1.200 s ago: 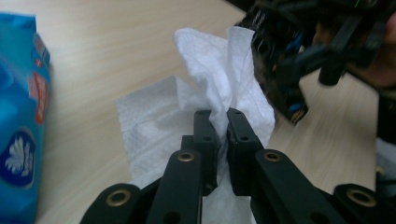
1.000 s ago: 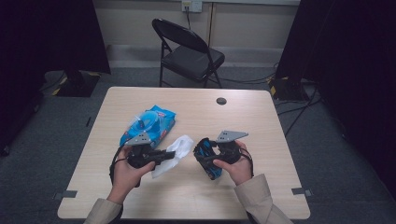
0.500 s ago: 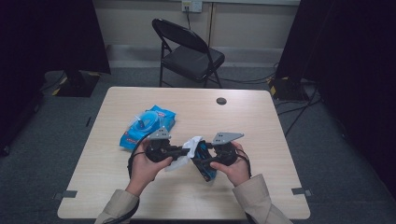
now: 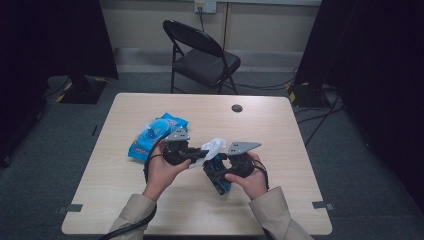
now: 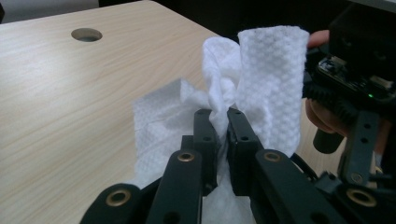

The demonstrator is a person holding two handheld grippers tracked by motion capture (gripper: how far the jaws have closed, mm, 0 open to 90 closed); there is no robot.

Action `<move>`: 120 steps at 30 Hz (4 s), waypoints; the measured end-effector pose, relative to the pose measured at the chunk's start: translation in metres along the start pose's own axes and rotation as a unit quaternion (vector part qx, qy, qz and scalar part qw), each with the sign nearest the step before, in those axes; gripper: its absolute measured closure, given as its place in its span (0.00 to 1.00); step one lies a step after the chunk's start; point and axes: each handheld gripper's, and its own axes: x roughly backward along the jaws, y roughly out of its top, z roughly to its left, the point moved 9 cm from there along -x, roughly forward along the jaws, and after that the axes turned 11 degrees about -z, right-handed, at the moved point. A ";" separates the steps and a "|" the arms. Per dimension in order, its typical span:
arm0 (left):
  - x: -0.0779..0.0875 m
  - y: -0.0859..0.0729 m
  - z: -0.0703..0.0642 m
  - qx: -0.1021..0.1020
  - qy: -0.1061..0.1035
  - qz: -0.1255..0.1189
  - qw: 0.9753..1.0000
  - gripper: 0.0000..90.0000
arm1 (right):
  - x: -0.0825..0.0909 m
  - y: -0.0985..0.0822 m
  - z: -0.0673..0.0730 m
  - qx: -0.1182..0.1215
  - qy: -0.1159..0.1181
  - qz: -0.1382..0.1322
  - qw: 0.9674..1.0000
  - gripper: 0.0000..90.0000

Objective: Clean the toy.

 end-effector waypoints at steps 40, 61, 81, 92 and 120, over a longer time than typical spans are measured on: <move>0.008 0.007 -0.008 0.002 -0.014 -0.006 1.000 0.94 | 0.012 0.009 -0.012 0.000 -0.023 -0.017 1.000 0.28; -0.005 0.002 0.013 0.001 0.025 -0.001 1.000 0.93 | 0.005 0.019 0.008 0.012 0.012 -0.027 0.999 0.28; 0.017 0.003 -0.012 0.010 -0.021 -0.012 1.000 0.93 | 0.011 0.012 -0.011 -0.004 -0.015 -0.027 1.000 0.28; 0.006 0.009 -0.005 0.006 -0.002 -0.021 1.000 0.93 | 0.009 0.012 -0.006 0.002 -0.008 -0.021 1.000 0.28; -0.004 -0.021 -0.005 0.014 -0.012 0.017 1.000 0.93 | 0.013 0.022 -0.007 -0.003 -0.014 -0.046 0.999 0.28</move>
